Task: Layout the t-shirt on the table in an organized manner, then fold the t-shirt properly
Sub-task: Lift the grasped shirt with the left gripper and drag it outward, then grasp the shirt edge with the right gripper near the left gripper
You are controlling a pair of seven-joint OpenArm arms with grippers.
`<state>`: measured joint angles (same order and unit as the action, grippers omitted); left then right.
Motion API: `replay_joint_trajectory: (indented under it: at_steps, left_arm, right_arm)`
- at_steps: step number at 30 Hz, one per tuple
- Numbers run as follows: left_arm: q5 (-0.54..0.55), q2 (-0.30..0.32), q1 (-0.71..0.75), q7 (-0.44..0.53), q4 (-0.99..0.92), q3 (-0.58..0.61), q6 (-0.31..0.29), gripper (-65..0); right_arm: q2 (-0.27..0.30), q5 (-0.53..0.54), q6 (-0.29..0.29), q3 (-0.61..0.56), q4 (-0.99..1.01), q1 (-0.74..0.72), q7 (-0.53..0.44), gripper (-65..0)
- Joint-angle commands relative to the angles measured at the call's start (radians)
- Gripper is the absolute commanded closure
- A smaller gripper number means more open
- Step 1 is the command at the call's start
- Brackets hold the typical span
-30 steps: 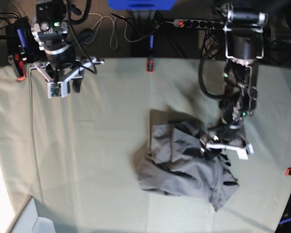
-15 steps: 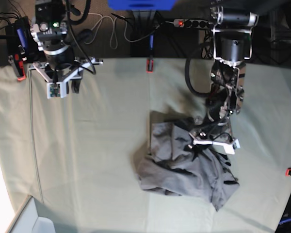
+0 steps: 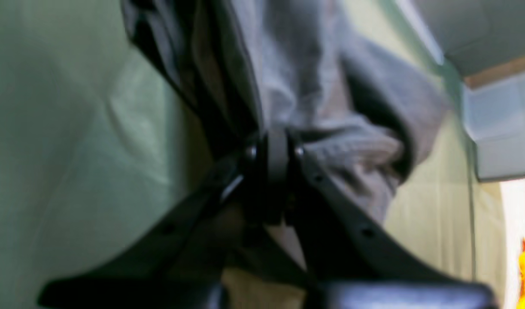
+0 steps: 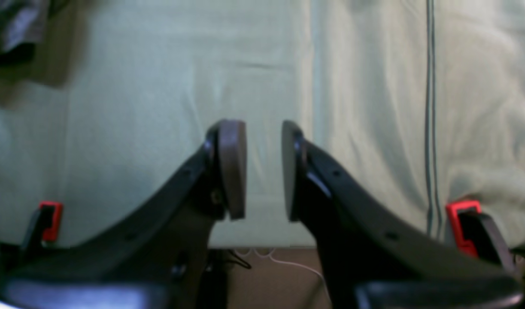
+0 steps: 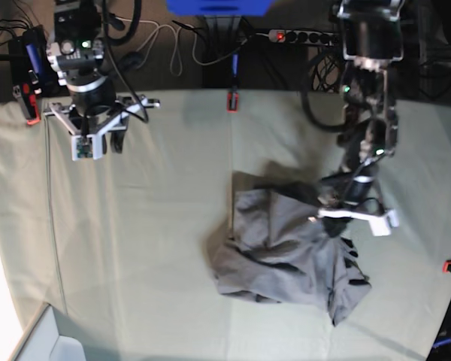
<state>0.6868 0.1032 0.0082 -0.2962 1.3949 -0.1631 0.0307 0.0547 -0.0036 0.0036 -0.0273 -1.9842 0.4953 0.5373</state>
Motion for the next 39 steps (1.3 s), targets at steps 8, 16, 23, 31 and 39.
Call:
replay_joint_trajectory:
  at_steps: [8, 16, 23, 31, 39]
  left_arm:
    - [0.192, 0.142, 0.155, 0.022, 0.202, -0.327, -0.018, -0.1]
    - [0.230, 0.267, 0.089, -0.077, 0.021, -0.576, -0.028, -0.1]
    - [0.230, 0.301, 0.071, -0.126, -0.071, -0.654, -0.030, -0.1]
    - [0.228, 0.301, 0.095, -0.125, -0.082, -0.659, -0.030, -0.1]
    - [0.228, 0.304, 0.094, -0.128, -0.067, -0.657, -0.030, -0.1]
  right_arm:
    - [0.003, -0.002, 0.002, -0.004, -0.017, -0.017, -0.023, -15.5]
    - [0.003, -0.002, 0.002, -0.118, -0.017, -0.070, -0.023, -15.6]
    - [-0.022, -0.002, 0.002, -0.250, 0.070, -0.214, -0.021, -15.6]
    - [-0.077, 0.001, 0.003, -0.368, 0.326, -0.424, 0.039, -16.5]
    - [-0.172, 0.003, 0.003, -0.429, 0.623, -0.665, 0.037, -37.3]
